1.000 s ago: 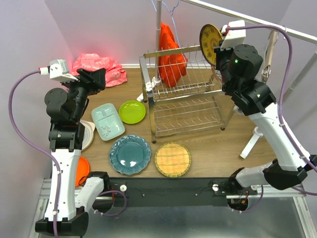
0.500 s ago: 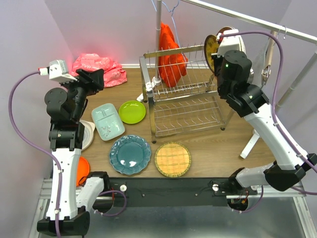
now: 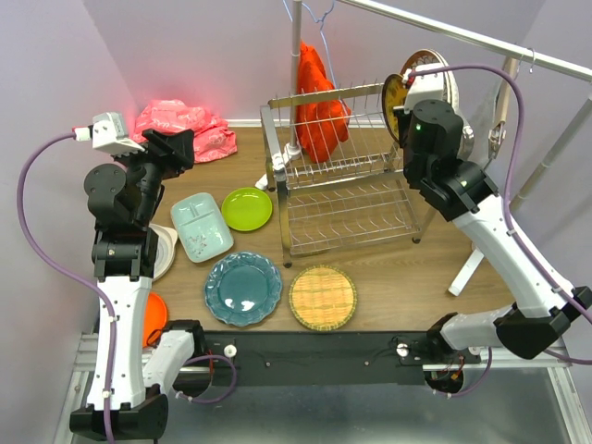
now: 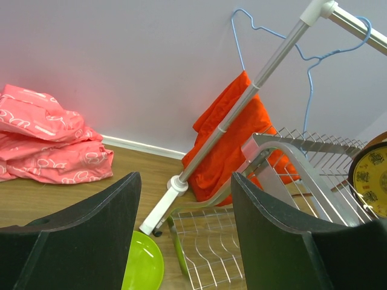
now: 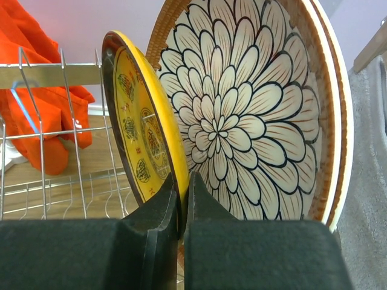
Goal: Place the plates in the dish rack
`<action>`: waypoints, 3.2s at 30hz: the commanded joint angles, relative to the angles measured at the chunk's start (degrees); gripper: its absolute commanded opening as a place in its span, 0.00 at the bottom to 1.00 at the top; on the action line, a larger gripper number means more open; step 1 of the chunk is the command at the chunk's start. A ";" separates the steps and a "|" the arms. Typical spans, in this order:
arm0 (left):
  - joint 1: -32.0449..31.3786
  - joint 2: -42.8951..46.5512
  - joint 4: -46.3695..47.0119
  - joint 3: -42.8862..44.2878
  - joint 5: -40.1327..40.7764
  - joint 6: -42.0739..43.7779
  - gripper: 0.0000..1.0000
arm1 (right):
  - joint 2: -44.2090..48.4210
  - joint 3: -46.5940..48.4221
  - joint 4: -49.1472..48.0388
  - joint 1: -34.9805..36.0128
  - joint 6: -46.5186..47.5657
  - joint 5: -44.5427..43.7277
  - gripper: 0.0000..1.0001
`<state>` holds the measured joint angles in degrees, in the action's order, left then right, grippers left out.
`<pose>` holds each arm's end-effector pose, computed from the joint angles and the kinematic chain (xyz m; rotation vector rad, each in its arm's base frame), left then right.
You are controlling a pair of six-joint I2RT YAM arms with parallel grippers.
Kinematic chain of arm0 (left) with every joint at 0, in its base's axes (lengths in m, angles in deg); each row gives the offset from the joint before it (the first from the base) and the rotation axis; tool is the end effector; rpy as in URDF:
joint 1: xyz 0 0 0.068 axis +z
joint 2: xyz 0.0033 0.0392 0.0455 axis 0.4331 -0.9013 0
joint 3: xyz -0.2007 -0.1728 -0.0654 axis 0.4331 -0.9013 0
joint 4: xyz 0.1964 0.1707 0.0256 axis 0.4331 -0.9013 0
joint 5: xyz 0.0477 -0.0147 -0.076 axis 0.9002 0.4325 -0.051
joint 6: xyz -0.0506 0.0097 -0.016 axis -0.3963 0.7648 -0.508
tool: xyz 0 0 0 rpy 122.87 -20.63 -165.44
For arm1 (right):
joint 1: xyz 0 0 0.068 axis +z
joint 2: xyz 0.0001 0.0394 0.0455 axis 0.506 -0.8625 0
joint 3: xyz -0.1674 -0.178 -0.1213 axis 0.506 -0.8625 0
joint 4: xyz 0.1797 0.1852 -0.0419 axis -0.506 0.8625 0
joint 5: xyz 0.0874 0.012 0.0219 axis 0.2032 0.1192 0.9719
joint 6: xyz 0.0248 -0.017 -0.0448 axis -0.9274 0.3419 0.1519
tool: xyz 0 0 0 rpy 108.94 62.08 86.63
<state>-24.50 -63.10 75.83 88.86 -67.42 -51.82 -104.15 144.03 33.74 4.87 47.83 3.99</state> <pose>0.1689 -0.0015 0.4605 -0.2868 1.4133 -0.5285 0.2396 0.1382 0.4849 -0.0771 1.6721 -0.3558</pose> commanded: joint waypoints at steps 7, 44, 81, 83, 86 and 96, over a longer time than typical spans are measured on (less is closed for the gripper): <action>0.68 0.41 0.88 -0.30 -0.89 0.75 0.70 | 2.35 -0.20 -1.29 -0.20 -1.05 -0.30 0.29; 1.03 1.73 -5.53 -1.26 -4.84 4.17 0.70 | 7.01 8.42 2.58 -0.20 4.05 59.27 1.00; 1.03 7.53 -7.82 -15.23 -18.99 2.86 0.70 | 6.92 -9.60 42.03 3.13 54.38 96.04 0.91; 1.03 7.97 -7.55 -16.29 -19.52 2.33 0.70 | 7.01 -12.57 43.27 4.72 56.94 93.05 0.91; 0.94 8.76 -7.64 -17.43 -20.05 1.80 0.70 | 7.97 -16.62 43.01 7.88 61.78 88.57 0.91; 1.03 11.75 -9.13 -20.51 -21.10 0.66 0.70 | 8.77 -34.64 38.62 10.52 77.68 80.39 0.91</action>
<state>-23.80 -52.79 67.46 69.70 -86.06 -49.90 -95.71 114.37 72.69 14.35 116.07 89.21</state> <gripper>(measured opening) 0.700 0.912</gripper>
